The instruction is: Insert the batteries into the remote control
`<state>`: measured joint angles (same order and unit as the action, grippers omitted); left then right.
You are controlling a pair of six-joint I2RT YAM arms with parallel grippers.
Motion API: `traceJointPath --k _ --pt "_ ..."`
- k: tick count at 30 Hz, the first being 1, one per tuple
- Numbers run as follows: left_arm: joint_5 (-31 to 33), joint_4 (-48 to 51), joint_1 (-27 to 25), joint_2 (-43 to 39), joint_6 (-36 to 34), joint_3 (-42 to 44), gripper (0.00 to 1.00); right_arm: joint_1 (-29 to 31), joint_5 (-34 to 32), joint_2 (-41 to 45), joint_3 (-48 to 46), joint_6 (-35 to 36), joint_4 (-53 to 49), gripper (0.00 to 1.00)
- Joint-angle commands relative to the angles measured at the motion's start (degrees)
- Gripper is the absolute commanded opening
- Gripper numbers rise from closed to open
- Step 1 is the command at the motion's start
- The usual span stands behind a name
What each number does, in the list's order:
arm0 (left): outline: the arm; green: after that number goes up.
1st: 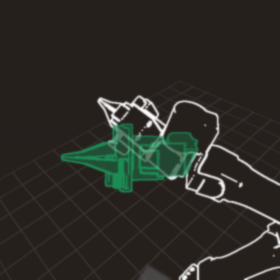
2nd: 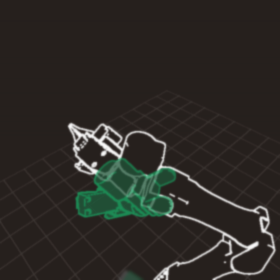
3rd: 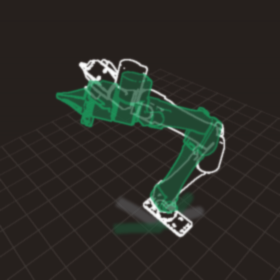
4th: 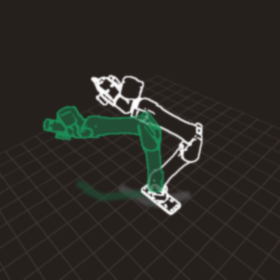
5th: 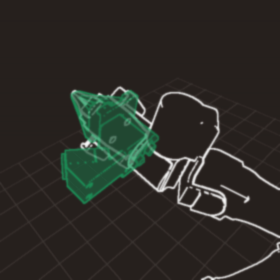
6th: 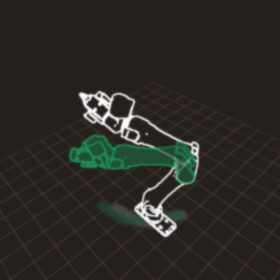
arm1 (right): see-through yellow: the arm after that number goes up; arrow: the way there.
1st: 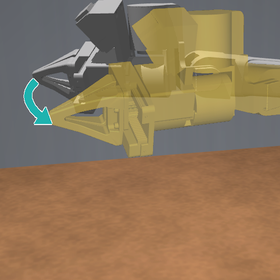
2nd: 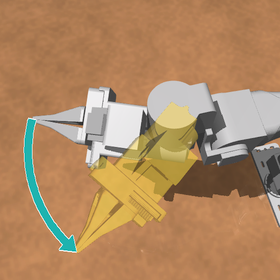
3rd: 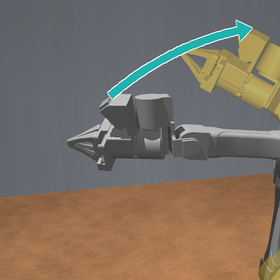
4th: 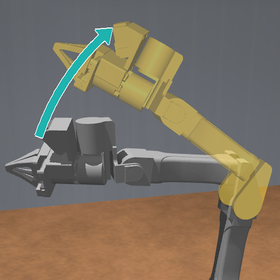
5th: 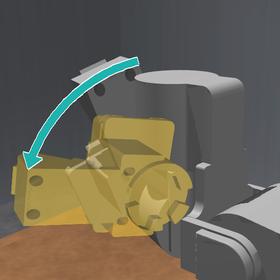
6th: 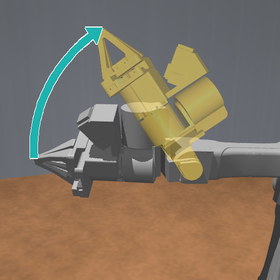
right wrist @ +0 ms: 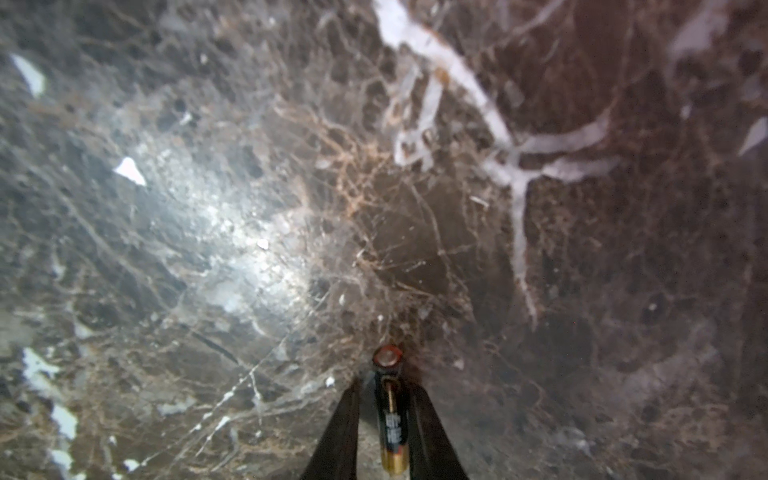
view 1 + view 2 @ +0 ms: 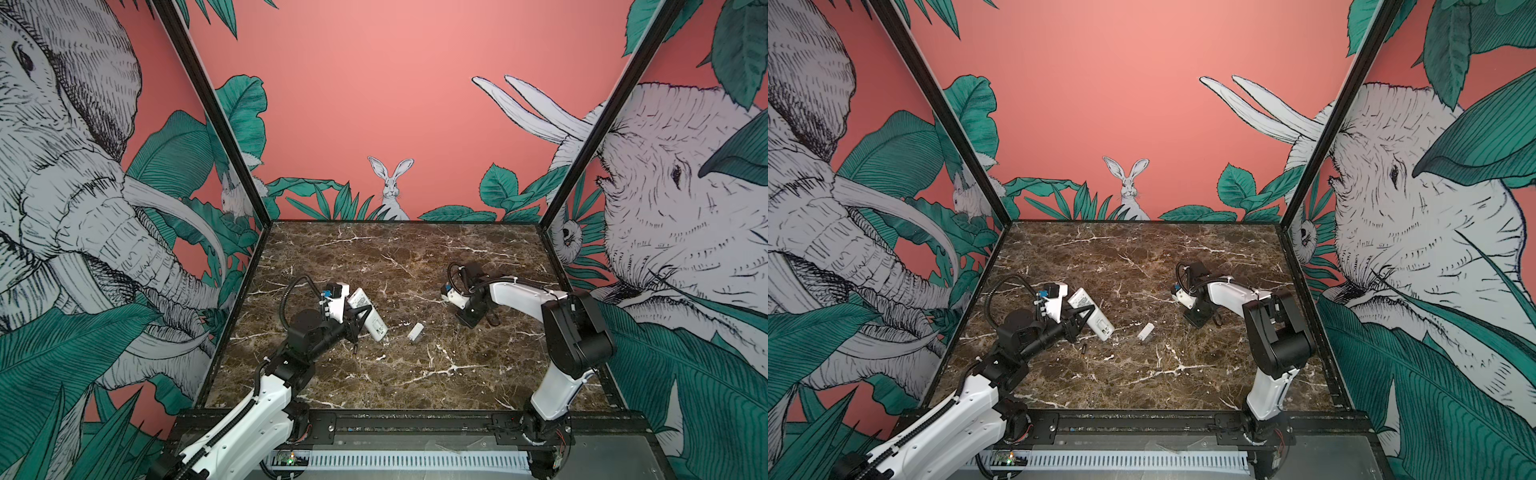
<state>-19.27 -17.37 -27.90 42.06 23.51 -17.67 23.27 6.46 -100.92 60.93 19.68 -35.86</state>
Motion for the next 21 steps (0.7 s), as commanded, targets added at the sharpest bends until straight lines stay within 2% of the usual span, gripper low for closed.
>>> traceJointPath --k 1,4,9,12,17,21 --pt "-1.1 -1.3 0.3 -0.2 0.8 -1.9 0.00 3.0 1.2 1.8 -1.2 -7.1 -0.3 0.21" --pt "-1.1 -1.6 0.3 -0.1 1.0 -1.7 0.00 4.8 -1.0 2.1 -1.9 -17.7 2.0 0.18" --pt "-2.1 -2.3 0.3 0.9 1.5 -1.9 0.00 5.2 -6.8 2.4 -3.0 -37.6 3.7 0.19" --pt "-2.3 -3.0 0.3 1.3 1.7 -1.8 0.00 5.7 -6.7 2.7 -3.9 -44.6 5.0 0.20" --pt "-2.7 -4.1 0.3 2.1 2.0 -1.6 0.00 7.0 -8.2 3.4 -5.8 -47.3 6.6 0.34" --pt "-3.1 -4.4 0.3 2.6 2.2 -1.6 0.00 7.2 -8.8 6.6 -8.2 -47.2 8.3 0.38"
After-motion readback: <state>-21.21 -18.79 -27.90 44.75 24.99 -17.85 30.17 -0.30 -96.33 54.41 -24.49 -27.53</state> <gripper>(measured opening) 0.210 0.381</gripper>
